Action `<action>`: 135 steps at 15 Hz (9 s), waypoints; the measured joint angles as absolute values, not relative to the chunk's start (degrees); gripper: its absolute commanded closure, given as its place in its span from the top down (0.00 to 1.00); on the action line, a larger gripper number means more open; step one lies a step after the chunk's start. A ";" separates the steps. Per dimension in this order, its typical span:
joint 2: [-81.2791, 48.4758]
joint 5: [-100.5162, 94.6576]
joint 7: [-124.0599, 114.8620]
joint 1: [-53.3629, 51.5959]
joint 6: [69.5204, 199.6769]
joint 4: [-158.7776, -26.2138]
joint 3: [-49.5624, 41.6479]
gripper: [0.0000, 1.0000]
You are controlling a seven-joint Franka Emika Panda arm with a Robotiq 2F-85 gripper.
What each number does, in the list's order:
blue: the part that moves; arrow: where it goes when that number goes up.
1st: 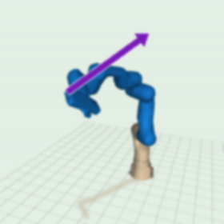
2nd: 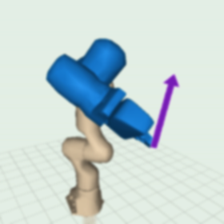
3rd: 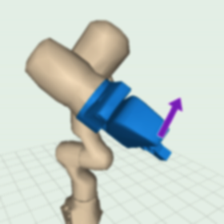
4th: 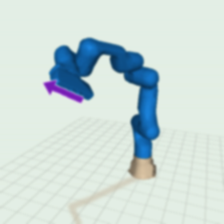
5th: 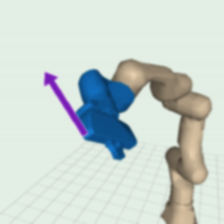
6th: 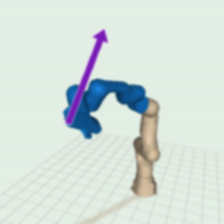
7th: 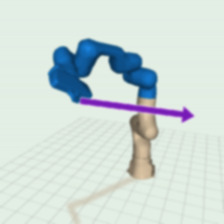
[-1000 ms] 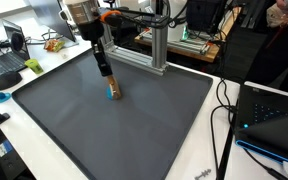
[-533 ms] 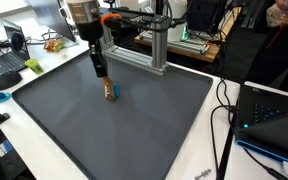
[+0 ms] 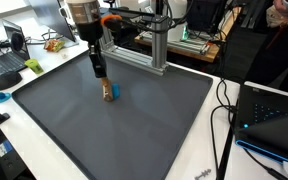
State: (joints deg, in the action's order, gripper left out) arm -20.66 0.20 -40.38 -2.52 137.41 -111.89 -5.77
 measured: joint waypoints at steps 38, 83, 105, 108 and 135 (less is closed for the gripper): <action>-21.49 6.02 -26.71 -1.17 123.08 -108.96 -3.27 0.22; -18.05 2.87 -38.90 -1.90 135.92 -115.25 -5.19 0.22; -20.13 3.70 -35.67 -1.79 130.99 -111.31 -4.96 0.22; -20.31 3.93 -35.44 -1.79 130.41 -110.91 -4.96 0.22; -20.66 2.25 -38.83 -2.13 133.24 -110.89 -5.52 0.22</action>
